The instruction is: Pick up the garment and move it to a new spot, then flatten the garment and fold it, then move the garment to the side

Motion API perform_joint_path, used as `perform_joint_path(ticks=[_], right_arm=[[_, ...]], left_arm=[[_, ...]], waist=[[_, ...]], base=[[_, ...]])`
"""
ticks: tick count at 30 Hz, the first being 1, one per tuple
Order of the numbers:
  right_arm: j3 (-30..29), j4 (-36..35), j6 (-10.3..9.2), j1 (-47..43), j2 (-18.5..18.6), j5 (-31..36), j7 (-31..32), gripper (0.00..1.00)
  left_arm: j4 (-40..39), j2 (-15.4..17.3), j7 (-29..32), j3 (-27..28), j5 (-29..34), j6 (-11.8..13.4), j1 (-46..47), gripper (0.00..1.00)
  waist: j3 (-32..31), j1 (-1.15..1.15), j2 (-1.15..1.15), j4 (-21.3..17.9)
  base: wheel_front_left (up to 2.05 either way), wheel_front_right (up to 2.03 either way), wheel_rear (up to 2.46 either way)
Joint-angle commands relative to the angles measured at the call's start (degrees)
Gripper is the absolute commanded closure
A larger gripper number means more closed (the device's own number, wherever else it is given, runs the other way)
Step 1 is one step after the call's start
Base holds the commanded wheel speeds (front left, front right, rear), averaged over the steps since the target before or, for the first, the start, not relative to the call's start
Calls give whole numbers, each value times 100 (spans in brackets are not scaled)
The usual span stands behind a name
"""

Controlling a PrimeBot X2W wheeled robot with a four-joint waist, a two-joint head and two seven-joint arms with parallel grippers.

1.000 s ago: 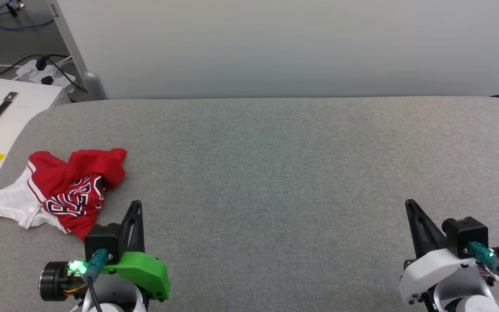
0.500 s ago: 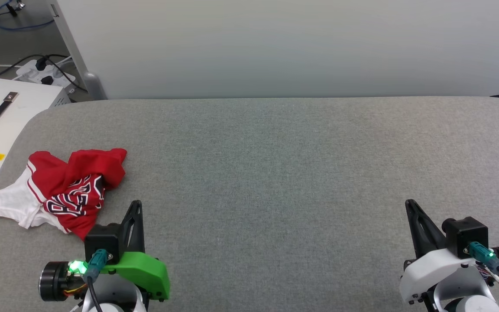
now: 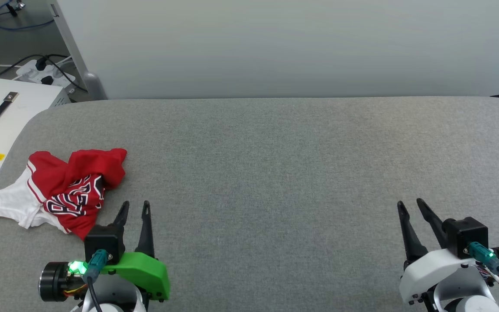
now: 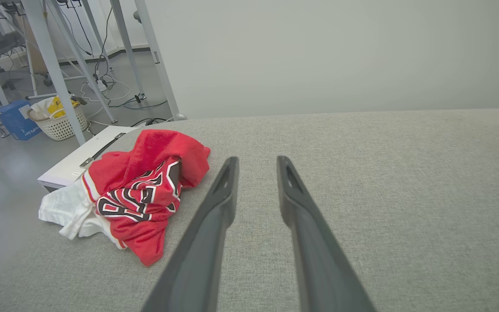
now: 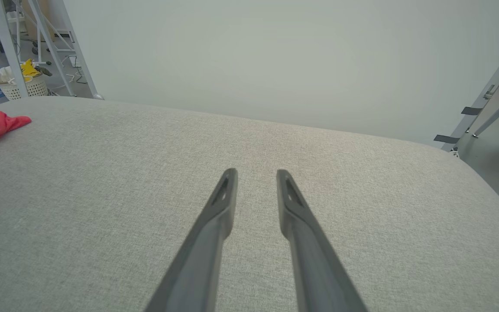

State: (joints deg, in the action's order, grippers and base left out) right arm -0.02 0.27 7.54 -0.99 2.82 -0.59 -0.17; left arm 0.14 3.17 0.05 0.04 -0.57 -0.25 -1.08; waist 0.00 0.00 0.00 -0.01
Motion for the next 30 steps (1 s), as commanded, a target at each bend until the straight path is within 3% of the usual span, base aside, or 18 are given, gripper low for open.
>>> perform_joint_path(ticks=[1,30], right_arm=[[-6,0,0,-1,0,-9,-11,0],[-123,-241,-1,-91,1,-500,-374,0]], left_arm=[[-1,0,-11,-2,-6,9,2,0],[-76,-7,-379,-82,-156,207,16,0]], waist=[[1,0,0,0],[47,0,0,0]], base=[[0,0,0],[0,0,0]])
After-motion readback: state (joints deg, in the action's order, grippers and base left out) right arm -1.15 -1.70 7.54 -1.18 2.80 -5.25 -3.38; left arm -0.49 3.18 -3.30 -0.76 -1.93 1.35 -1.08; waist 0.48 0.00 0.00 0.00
